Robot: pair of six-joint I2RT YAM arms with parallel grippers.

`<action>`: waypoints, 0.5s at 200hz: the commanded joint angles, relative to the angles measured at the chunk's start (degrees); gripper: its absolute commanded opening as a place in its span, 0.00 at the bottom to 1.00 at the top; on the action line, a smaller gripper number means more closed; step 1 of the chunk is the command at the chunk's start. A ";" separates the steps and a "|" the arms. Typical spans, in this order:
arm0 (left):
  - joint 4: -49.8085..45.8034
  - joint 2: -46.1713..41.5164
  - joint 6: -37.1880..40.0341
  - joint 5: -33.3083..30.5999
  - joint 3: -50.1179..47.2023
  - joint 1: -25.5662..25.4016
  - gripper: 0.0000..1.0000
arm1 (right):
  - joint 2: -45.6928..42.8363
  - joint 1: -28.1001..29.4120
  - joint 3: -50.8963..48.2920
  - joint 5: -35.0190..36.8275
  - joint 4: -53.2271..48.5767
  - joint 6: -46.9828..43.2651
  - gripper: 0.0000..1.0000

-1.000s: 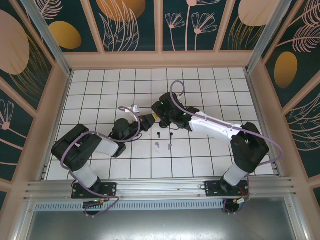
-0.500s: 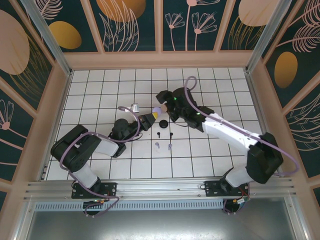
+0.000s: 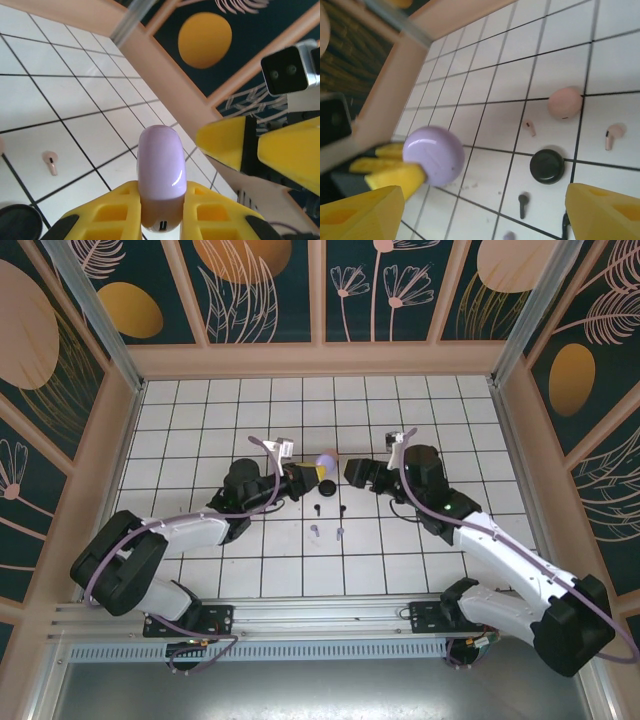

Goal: Insert the wireless bluetooth earbuds into the charging case

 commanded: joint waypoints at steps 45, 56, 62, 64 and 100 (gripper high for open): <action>-6.17 -0.27 3.90 10.89 2.83 -0.02 0.00 | 1.26 -1.48 -2.40 -13.23 7.42 -12.88 0.78; -6.17 -0.27 3.80 11.45 3.10 -0.03 0.00 | 2.14 -1.48 -2.13 -13.48 7.72 -12.80 0.77; -6.17 -0.27 3.71 11.68 3.24 -0.07 0.00 | 2.60 -1.48 -2.09 -13.50 8.00 -12.79 0.77; -6.17 -0.32 3.67 11.77 3.27 0.00 0.00 | 2.76 -1.48 -2.04 -13.50 8.04 -12.75 0.77; -5.99 -0.36 3.22 13.25 3.89 -0.02 0.00 | 5.10 -1.48 -1.73 -13.52 9.29 -12.02 0.74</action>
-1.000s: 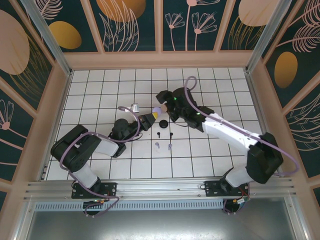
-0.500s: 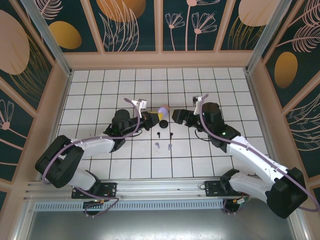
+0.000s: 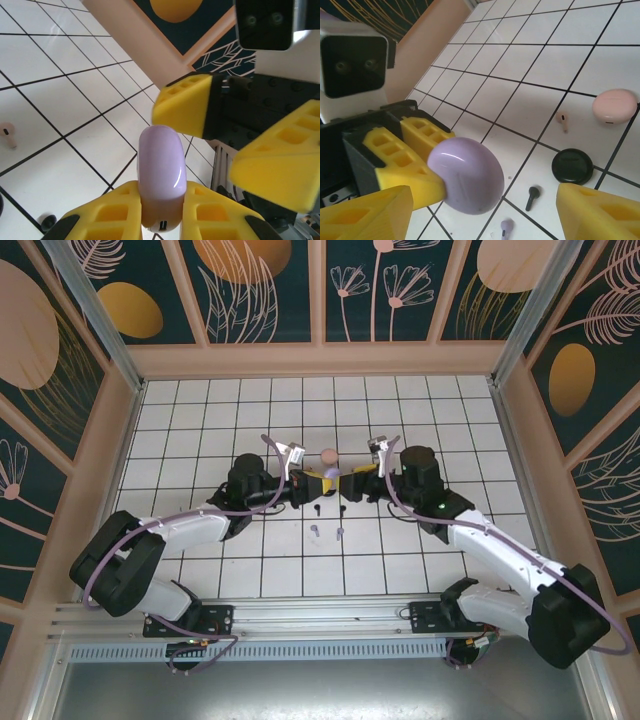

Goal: Insert the wireless bluetooth earbuds into the charging case

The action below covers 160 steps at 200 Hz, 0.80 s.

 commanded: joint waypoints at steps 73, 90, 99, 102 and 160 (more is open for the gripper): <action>1.23 -1.55 -0.05 4.43 1.62 -0.07 0.00 | 2.68 -1.66 -1.49 0.41 4.21 0.38 0.66; 1.30 -2.20 -0.24 4.40 1.54 -0.07 0.00 | 2.16 -4.40 -3.13 0.11 4.90 1.09 0.65; 1.48 -2.48 -0.32 4.45 1.54 0.00 0.00 | 1.96 -4.92 -3.84 0.14 5.14 1.44 0.64; 1.49 -2.56 -0.39 4.50 1.56 -0.01 0.00 | 1.96 -5.15 -3.99 0.18 5.16 1.55 0.64; 1.84 -2.76 -0.30 4.09 1.62 -0.03 0.00 | -2.19 -6.23 -5.38 -2.11 3.43 3.33 0.63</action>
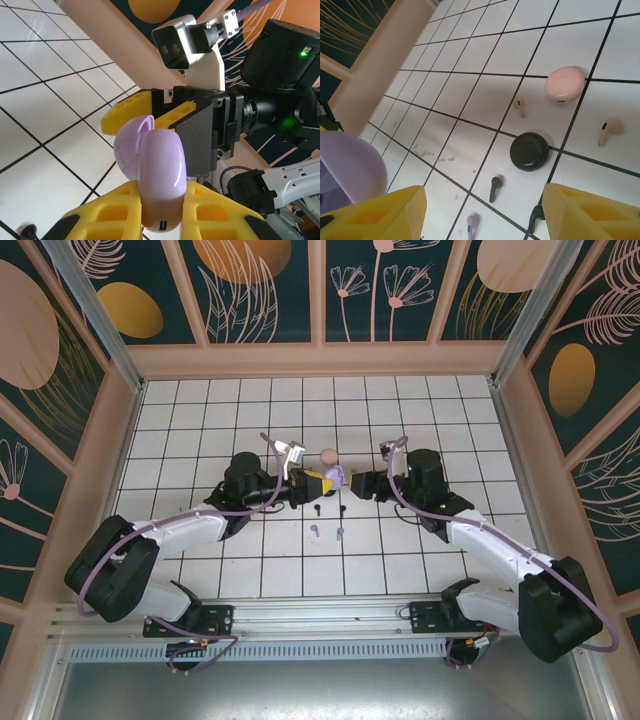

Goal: Insert the wireless bluetooth earbuds into the charging case

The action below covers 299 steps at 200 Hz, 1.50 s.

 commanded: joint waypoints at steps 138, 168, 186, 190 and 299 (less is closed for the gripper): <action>2.88 0.38 -1.81 2.79 2.38 -0.12 0.00 | -4.23 1.05 1.25 -10.67 4.10 3.22 0.49; 2.96 0.46 -1.94 2.87 2.39 -0.06 0.00 | -2.89 1.40 1.69 -9.86 4.95 3.35 0.48; 2.96 0.46 -1.96 2.92 2.38 -0.14 0.00 | -2.26 1.58 1.87 -9.41 5.34 3.55 0.47; 2.96 0.46 -1.97 3.00 2.39 -0.05 0.00 | -2.09 1.66 1.96 -9.23 5.38 3.57 0.46; 3.49 0.64 -2.08 3.31 2.13 -0.14 0.00 | 1.17 3.05 4.34 -8.69 5.67 3.42 0.39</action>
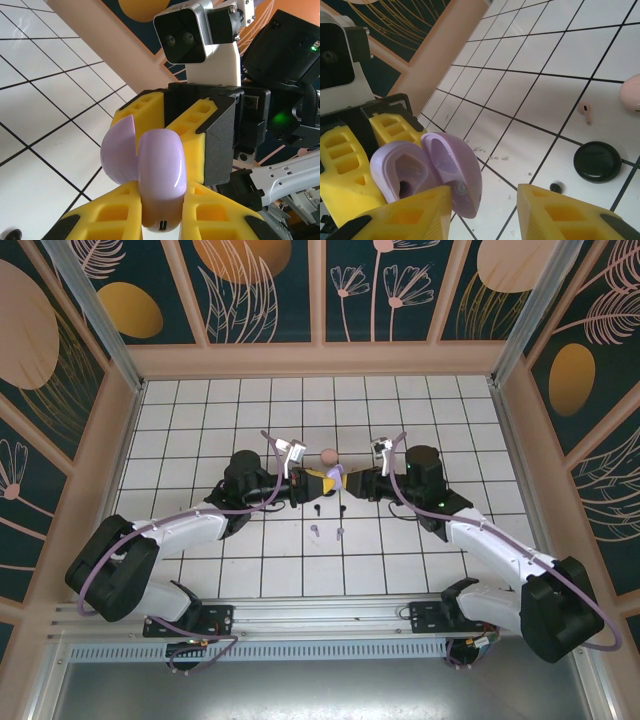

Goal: Insert the wireless bluetooth earbuds into the charging case

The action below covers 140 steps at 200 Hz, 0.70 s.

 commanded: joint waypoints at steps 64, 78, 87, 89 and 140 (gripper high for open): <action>3.25 0.31 -0.45 1.36 1.32 -0.20 0.00 | 1.19 1.29 1.60 -0.06 1.82 -0.38 0.28; 3.25 0.22 -0.40 1.32 1.34 -0.14 0.00 | 1.23 1.29 1.14 -0.06 1.75 -0.39 0.28; 3.25 0.19 -0.42 1.32 1.43 -0.18 0.00 | 1.19 1.29 0.97 -0.06 1.84 -0.32 0.28; 3.25 0.19 -0.43 1.34 1.41 -0.15 0.00 | 1.19 1.29 0.88 -0.10 1.88 -0.30 0.28; 3.52 0.14 -0.70 1.51 1.43 -0.14 0.00 | 1.45 1.29 1.01 -0.13 2.54 0.06 0.15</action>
